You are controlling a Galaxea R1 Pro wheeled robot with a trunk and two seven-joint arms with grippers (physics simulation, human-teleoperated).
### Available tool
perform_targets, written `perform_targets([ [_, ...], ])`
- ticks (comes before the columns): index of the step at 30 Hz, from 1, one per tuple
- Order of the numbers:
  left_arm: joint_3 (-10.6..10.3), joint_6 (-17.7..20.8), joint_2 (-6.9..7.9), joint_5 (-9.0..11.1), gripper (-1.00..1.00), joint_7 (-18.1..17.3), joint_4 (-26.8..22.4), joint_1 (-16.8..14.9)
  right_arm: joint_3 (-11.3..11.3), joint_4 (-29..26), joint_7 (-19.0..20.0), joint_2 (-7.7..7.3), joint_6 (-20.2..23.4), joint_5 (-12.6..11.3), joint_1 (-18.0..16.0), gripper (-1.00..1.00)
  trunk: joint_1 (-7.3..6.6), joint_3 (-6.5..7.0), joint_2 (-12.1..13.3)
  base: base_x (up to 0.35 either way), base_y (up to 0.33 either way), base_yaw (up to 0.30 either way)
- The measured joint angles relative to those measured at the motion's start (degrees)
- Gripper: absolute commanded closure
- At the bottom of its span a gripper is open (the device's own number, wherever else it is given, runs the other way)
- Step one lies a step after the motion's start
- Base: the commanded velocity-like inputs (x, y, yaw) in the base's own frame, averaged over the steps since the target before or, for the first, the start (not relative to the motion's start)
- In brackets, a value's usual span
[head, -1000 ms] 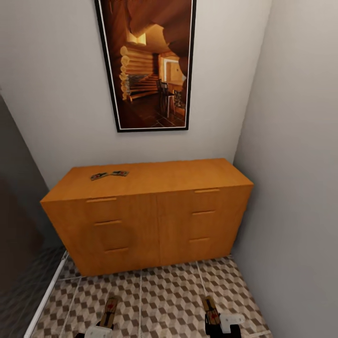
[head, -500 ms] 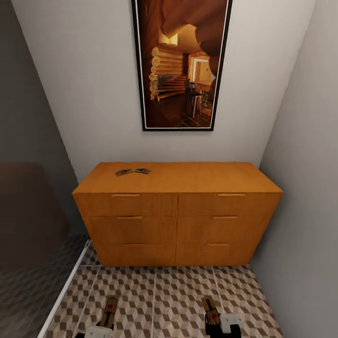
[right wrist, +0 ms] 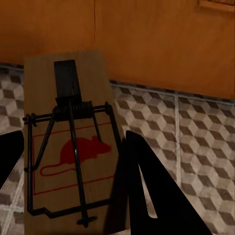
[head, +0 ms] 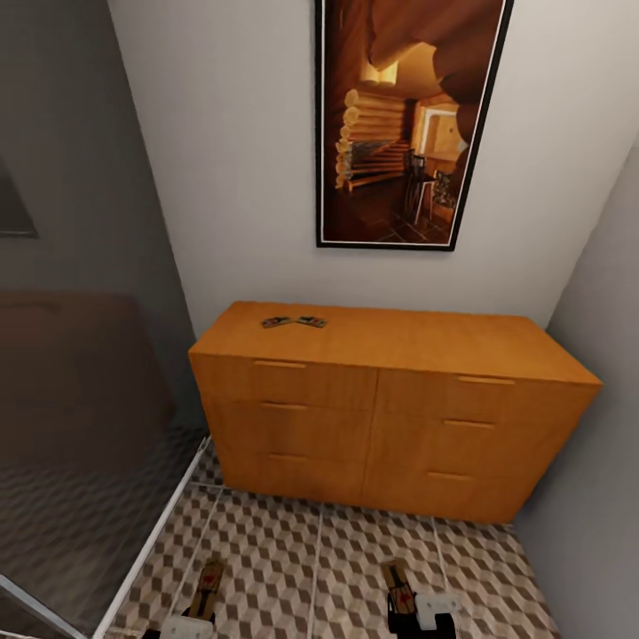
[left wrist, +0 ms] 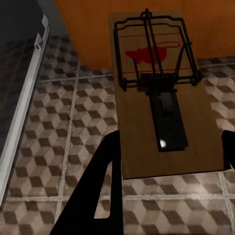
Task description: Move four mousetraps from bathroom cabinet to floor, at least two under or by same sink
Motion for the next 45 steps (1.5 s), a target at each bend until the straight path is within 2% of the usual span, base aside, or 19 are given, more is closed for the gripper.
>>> perform_targets([
  [45,0.0,0.0,-0.33,0.0,1.00,0.0,0.0,0.0,0.0,0.0,-0.1,-0.03,0.0,0.1,0.0,1.00,0.00,0.00,0.0,0.000,0.000,0.286],
])
